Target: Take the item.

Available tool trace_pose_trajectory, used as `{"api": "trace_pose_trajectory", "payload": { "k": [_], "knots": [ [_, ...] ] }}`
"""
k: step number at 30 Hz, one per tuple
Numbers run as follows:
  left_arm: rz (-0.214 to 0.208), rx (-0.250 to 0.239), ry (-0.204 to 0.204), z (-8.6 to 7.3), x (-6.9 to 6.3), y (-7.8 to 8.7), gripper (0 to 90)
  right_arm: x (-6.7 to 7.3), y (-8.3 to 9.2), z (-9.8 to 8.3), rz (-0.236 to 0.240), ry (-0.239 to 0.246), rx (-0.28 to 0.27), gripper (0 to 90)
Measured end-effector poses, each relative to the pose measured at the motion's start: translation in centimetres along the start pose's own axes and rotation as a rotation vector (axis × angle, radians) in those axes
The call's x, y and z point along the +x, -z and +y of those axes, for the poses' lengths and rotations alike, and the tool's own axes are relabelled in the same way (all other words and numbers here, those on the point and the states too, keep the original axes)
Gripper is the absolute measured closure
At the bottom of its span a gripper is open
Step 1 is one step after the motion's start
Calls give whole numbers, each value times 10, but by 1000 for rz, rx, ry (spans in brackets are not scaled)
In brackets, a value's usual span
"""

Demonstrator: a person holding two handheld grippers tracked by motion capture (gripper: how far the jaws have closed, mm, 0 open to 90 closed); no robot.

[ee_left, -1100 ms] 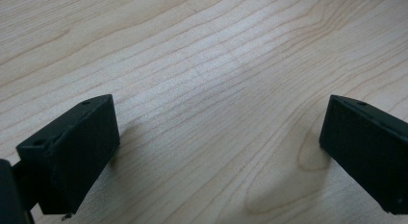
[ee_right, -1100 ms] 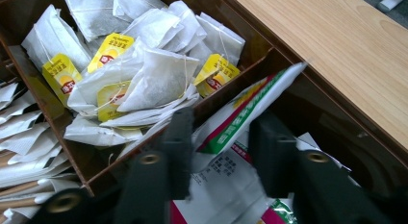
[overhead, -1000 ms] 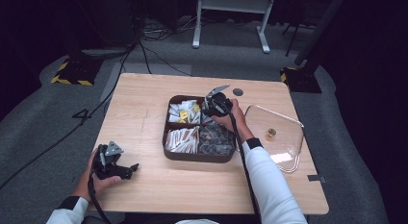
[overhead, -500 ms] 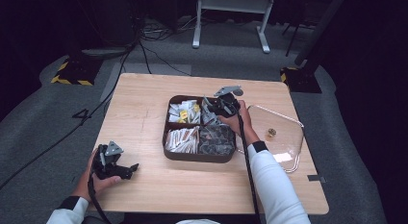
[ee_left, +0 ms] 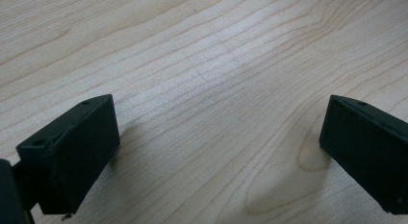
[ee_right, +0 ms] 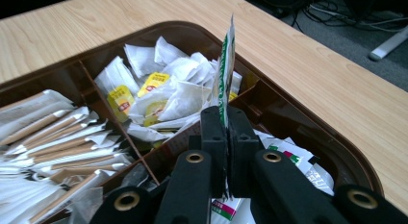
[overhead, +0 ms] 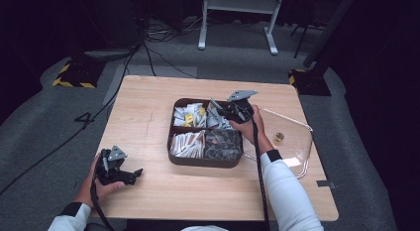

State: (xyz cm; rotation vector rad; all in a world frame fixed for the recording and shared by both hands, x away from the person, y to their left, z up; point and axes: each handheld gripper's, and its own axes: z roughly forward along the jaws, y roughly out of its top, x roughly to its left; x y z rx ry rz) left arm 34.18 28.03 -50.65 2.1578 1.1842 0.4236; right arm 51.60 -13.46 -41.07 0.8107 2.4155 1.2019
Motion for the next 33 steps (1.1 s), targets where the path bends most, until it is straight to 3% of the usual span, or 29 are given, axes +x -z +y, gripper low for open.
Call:
{"api": "trace_pose_trajectory", "payload": {
  "k": [11, 33],
  "knots": [
    [3, -2, 7, 0, -1, 0, 5, 2, 31, -8, 13, 12, -73, 886],
    [3, -1, 4, 0, 0, 0, 4, 23, 82, -26, 48, 75, -118, 886]
  ]
}}
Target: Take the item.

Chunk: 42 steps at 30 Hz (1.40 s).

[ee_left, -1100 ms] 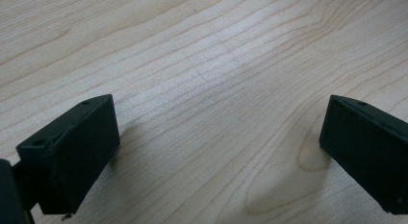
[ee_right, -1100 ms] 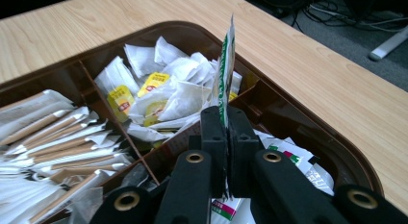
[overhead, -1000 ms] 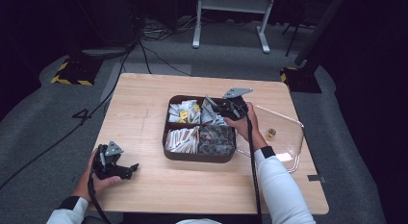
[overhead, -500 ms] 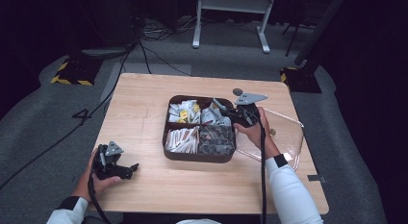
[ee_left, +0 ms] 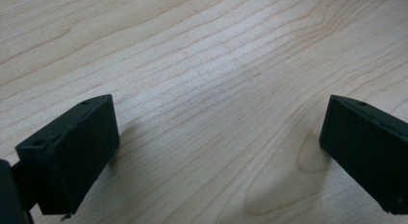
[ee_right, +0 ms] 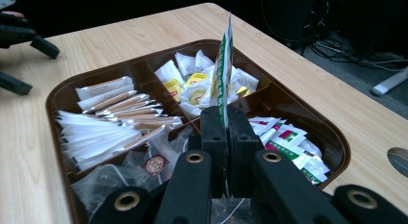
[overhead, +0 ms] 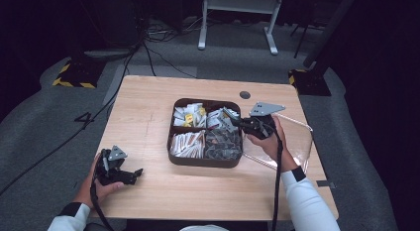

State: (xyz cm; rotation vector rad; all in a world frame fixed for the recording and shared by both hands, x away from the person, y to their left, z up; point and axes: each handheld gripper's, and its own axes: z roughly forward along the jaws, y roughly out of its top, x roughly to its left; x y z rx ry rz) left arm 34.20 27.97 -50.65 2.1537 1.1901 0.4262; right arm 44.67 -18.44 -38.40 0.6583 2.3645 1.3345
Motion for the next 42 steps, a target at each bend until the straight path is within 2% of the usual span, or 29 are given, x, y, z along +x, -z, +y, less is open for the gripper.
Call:
{"api": "trace_pose_trajectory", "payload": {
  "k": [29, 42],
  "knots": [
    [0, 0, 0, 0, 0, 0, 4, 48, 21, -9, 129, 90, 7, 885],
    [0, 0, 0, 0, 0, 0, 4, 71, 24, -15, 184, 132, 25, 884]
  ]
}}
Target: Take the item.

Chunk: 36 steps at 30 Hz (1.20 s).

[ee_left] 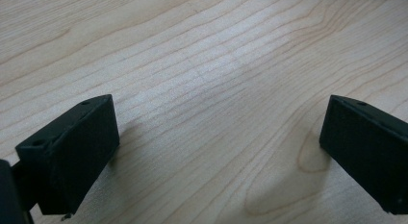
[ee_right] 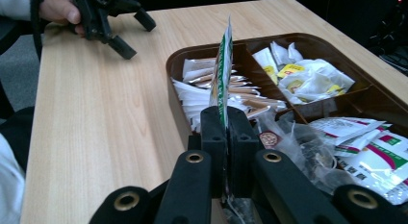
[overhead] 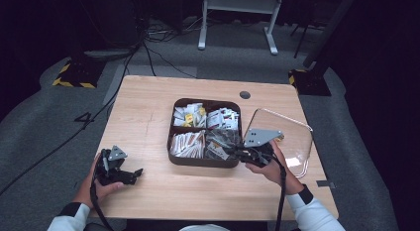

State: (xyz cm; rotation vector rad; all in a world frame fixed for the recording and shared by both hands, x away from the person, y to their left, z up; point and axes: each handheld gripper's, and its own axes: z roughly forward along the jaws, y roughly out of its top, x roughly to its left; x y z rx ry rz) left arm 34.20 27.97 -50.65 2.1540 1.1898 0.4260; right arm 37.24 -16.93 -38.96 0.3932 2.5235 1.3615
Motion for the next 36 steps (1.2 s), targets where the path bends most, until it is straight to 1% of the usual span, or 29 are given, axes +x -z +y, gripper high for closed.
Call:
{"api": "trace_pose_trajectory", "payload": {
  "k": [14, 16, 20, 21, 22, 24, 27, 28, 32, 36],
  "knots": [
    [0, 0, 0, 0, 0, 0, 4, 28, -10, -7, 83, 42, 43, 884],
    [0, 0, 0, 0, 0, 0, 4, 32, -13, -9, 91, 49, 55, 884],
    [-2, 0, 2, 0, 0, 0, 3, 37, -18, -12, 117, 46, 71, 884],
    [-2, 0, 2, 0, 0, 0, 3, 37, -18, -12, 117, 46, 71, 884],
    [-2, 0, 0, 0, 0, 0, 3, 40, -22, -14, 131, 51, 85, 884],
    [-2, 0, 0, 0, 0, 0, 3, 44, -25, -16, 143, 56, 97, 883],
    [-2, 0, 0, 0, 0, 0, 3, 47, -28, -18, 154, 58, 105, 883],
    [-3, 0, 0, 0, 0, 0, 3, 51, -31, -20, 169, 67, 116, 883],
    [-6, 4, 0, 0, 0, 0, 3, 55, -35, -22, 180, 73, 131, 882],
    [-5, 4, 0, 0, 0, 0, 2, 61, -39, -24, 202, 73, 142, 882]
  ]
}}
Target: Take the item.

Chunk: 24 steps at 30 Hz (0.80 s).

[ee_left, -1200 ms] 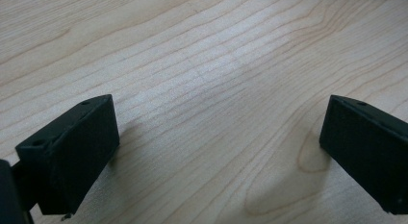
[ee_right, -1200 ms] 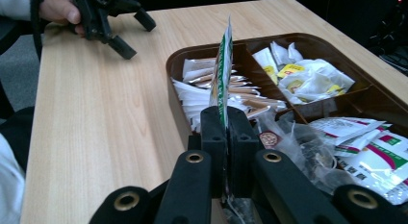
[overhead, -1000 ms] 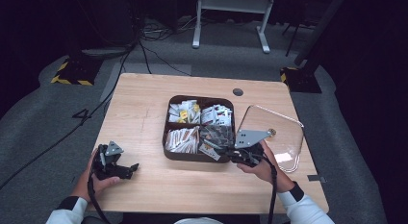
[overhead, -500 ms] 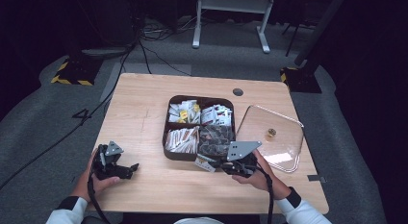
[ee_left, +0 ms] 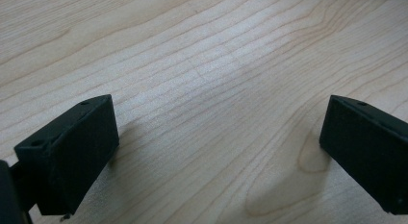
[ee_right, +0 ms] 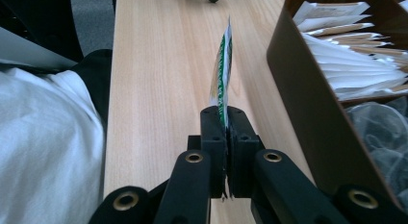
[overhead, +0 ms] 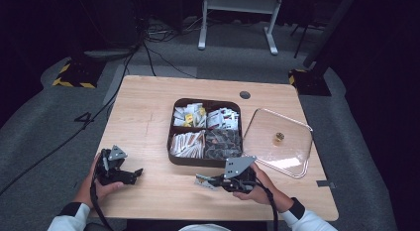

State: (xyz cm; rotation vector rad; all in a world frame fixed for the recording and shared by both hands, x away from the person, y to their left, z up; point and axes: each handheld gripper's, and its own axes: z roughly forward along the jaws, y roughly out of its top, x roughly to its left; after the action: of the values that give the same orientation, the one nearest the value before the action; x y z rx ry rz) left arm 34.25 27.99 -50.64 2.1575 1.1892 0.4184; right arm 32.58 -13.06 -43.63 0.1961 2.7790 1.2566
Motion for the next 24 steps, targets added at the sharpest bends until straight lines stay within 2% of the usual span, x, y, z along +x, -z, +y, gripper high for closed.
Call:
{"api": "trace_pose_trajectory", "payload": {
  "k": [5, 9, 16, 24],
  "knots": [
    [0, 0, 0, 0, 0, 0, 2, 1, -4, -1, 15, 1, 6, 881],
    [0, 0, 0, 0, 0, 0, 2, -2, -8, -5, 15, -9, 33, 878],
    [0, 0, -1, 0, 0, 0, 2, -8, -9, -9, -5, -30, 29, 848],
    [0, 0, -1, 0, 0, 0, 2, -16, -5, -11, -49, -63, 18, 760]
  ]
}}
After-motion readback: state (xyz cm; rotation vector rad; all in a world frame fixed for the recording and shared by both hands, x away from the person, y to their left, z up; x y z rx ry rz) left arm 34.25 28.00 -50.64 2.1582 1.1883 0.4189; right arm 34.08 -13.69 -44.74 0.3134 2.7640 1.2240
